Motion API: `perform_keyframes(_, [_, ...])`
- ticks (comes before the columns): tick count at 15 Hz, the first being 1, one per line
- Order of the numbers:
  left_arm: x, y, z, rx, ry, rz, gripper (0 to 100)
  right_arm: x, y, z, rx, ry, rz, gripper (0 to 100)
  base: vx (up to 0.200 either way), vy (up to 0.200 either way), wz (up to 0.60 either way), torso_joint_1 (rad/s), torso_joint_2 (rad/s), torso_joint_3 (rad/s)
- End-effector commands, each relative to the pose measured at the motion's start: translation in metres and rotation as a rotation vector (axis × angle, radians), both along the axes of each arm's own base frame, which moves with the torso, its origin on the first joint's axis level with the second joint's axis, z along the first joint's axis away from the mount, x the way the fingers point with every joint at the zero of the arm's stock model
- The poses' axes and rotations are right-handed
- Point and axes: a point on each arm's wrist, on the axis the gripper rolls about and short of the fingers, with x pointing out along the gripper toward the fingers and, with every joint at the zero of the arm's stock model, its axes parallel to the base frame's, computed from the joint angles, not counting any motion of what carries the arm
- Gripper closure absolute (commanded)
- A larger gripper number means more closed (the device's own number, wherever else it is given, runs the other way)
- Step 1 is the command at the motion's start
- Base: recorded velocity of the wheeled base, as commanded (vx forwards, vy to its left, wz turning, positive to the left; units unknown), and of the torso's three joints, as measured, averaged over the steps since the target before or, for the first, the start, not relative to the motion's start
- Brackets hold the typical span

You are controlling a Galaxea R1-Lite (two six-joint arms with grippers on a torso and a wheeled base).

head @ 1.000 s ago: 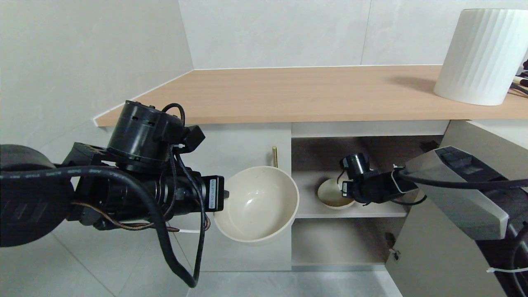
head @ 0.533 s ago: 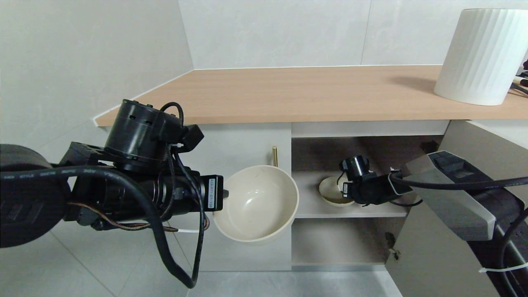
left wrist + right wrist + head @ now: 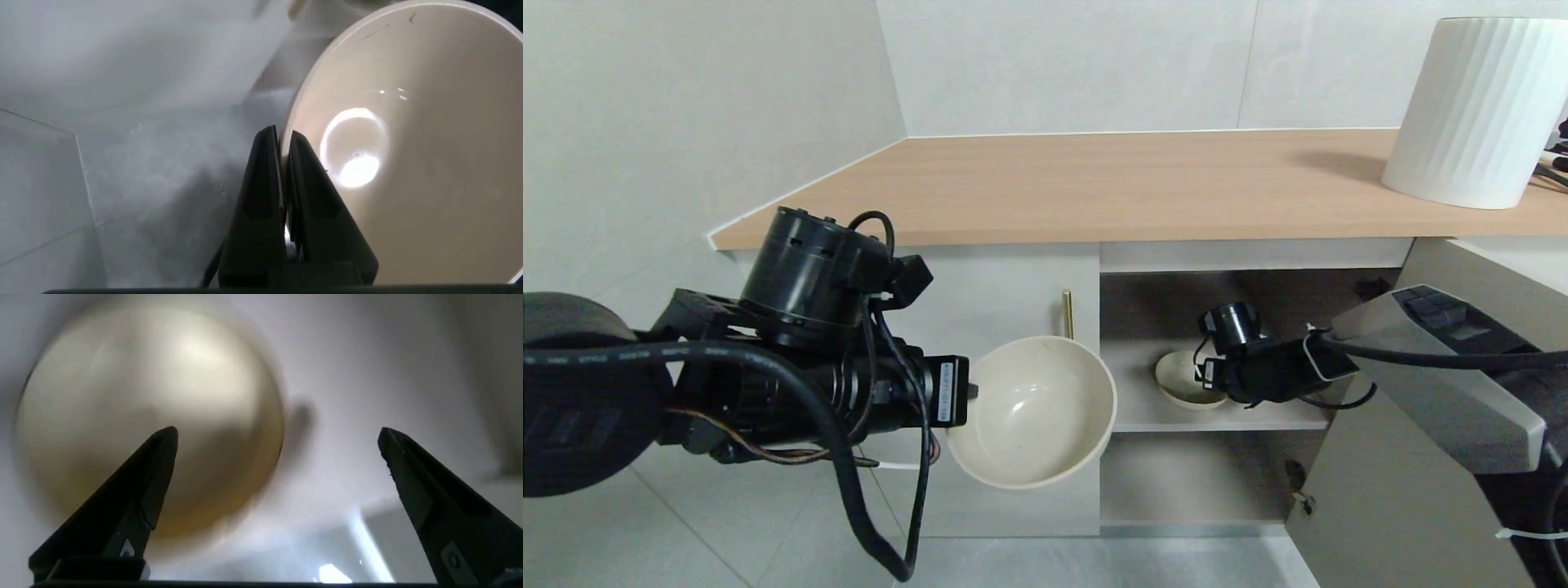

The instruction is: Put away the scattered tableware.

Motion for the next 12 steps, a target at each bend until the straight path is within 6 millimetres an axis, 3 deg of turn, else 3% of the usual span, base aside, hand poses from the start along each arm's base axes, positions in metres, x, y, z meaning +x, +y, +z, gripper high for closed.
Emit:
perform_keyframes(1, [-0.001,-0.014,-0.022,0.076,0.050,-0.071,100,-0.064,0.015,0.049,0.087,0.054,0.176,0,0.000,0.000,0.00,0.000,0.00,0.000])
perform_keyframes(5, [0.008,-0.032,-0.054,0.177,0.107,-0.075,100,-0.137,0.018,0.130,0.232,0.060,0.413,0,0.000,0.000,0.00,0.000,0.00,0.000])
perform_keyframes(8, [0.013,-0.049,-0.072,0.200,0.107,-0.096,100,-0.183,0.015,0.175,0.307,0.094,0.550,0,0.000,0.000,0.00,0.000,0.00,0.000])
perform_keyframes(10, [0.012,-0.061,-0.079,0.224,0.081,-0.098,100,-0.205,0.020,0.187,0.331,0.122,0.635,0,0.000,0.000,0.00,0.000,0.00,0.000])
perform_keyframes(12, [0.012,-0.065,-0.078,0.212,0.057,-0.099,100,-0.214,0.031,0.182,0.312,0.169,0.671,0,0.000,0.000,0.00,0.000,0.00,0.000])
